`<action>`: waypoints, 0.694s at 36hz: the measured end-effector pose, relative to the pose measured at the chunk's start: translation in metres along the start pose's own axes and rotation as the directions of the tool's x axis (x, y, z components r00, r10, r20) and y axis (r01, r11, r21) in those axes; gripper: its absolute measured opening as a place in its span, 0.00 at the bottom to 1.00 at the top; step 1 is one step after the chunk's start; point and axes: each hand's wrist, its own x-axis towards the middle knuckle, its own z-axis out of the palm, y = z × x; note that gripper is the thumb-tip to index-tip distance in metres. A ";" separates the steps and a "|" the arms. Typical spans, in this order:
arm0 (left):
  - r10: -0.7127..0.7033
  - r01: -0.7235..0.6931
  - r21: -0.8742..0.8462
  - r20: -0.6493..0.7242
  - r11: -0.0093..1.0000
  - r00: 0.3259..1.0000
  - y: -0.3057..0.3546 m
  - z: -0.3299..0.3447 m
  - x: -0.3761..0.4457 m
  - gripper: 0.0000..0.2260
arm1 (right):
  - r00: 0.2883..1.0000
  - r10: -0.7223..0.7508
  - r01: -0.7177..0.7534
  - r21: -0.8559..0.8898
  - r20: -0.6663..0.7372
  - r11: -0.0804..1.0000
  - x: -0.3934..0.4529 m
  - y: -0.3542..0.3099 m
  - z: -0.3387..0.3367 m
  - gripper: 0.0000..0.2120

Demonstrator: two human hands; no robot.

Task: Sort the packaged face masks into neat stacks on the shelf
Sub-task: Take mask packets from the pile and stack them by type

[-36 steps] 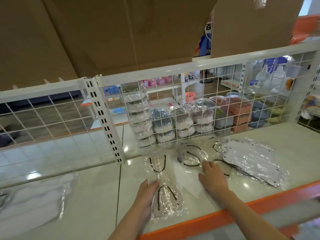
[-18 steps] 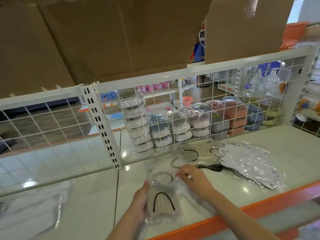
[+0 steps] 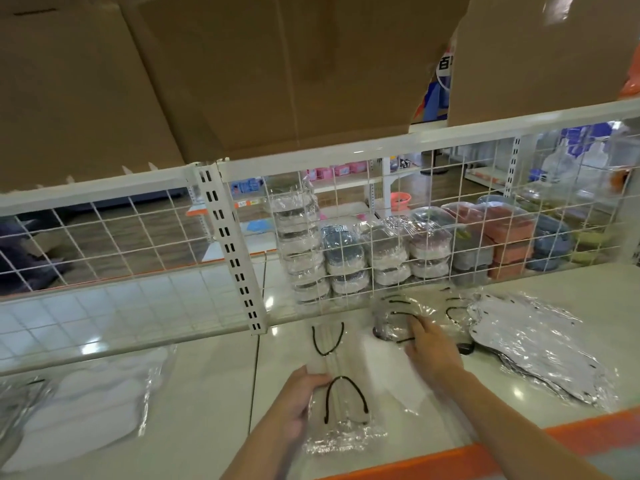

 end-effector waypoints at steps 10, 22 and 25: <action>-0.033 0.031 0.040 0.026 0.999 0.999 -0.002 -0.002 0.005 0.09 | 0.998 0.001 -0.010 -0.125 -0.070 0.992 -0.002 -0.006 0.011 0.11; -0.146 0.168 -0.302 0.095 0.938 0.985 -0.007 0.004 0.015 0.29 | 0.928 -0.345 0.095 0.805 0.142 0.585 -0.052 -0.043 -0.017 0.11; -0.076 0.094 -0.204 0.094 0.974 0.993 -0.005 0.005 0.011 0.24 | 0.862 -0.457 0.070 0.839 0.222 0.539 -0.058 -0.051 -0.015 0.12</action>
